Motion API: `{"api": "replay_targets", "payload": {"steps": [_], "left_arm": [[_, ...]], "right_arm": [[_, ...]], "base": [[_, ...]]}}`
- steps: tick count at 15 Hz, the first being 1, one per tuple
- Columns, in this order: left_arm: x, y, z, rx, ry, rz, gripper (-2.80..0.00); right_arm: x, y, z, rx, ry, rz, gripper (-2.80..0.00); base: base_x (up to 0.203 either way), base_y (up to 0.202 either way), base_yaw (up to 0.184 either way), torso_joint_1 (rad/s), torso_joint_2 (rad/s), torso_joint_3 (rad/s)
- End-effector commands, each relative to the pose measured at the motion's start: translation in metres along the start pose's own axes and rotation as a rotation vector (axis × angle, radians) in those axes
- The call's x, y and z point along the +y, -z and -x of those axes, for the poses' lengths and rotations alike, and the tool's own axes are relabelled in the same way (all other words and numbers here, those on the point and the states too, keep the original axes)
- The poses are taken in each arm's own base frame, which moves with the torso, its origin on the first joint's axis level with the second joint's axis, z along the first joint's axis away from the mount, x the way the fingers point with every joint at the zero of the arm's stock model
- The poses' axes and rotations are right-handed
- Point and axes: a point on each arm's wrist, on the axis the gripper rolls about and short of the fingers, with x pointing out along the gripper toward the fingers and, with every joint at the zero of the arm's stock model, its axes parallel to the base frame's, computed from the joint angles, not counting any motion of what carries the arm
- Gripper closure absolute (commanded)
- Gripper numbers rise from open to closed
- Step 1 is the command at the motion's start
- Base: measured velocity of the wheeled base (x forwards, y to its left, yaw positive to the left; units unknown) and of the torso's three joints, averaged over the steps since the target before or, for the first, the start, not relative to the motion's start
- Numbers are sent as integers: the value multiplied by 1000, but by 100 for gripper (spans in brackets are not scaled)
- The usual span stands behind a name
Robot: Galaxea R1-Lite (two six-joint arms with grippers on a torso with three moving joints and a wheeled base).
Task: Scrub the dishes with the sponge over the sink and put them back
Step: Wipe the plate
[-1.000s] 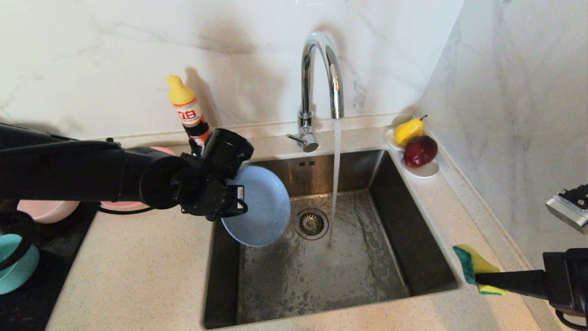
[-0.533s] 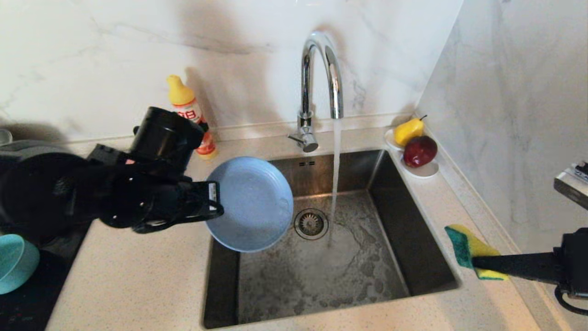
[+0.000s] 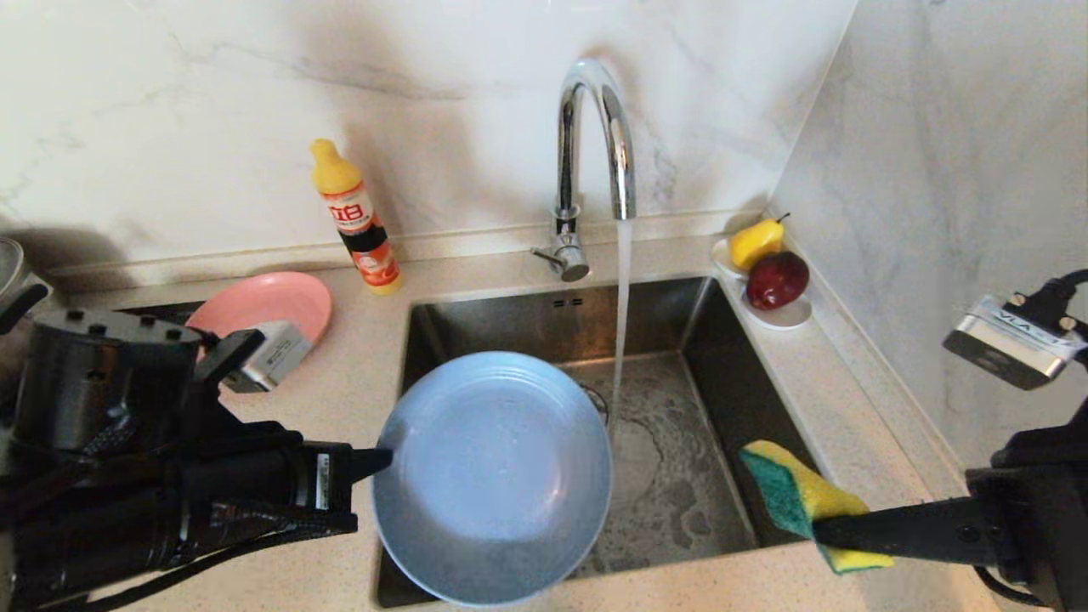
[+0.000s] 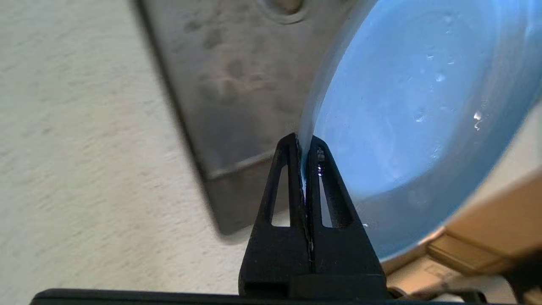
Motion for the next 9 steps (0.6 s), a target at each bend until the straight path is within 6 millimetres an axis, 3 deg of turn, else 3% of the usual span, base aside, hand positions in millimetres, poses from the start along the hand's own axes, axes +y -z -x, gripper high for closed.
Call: {"api": "replay_targets", "payload": {"steps": [1,5,9], "left_arm": [[2,7,4,-16,11,-21,0],[4,13,-13,7,9,-80,0],[4,12,-26,-2,12,-90,0]], "right_arm": [[-1,-7,-20,58,-11,-7,0],[16,-21,-52,133,-65,35,0],[30,-16,-94,221,-52,74,0]], "base": [[0,0,0,0,0,0],[0,0,0,0,0,0],[0,0,0,0,0,0]]}}
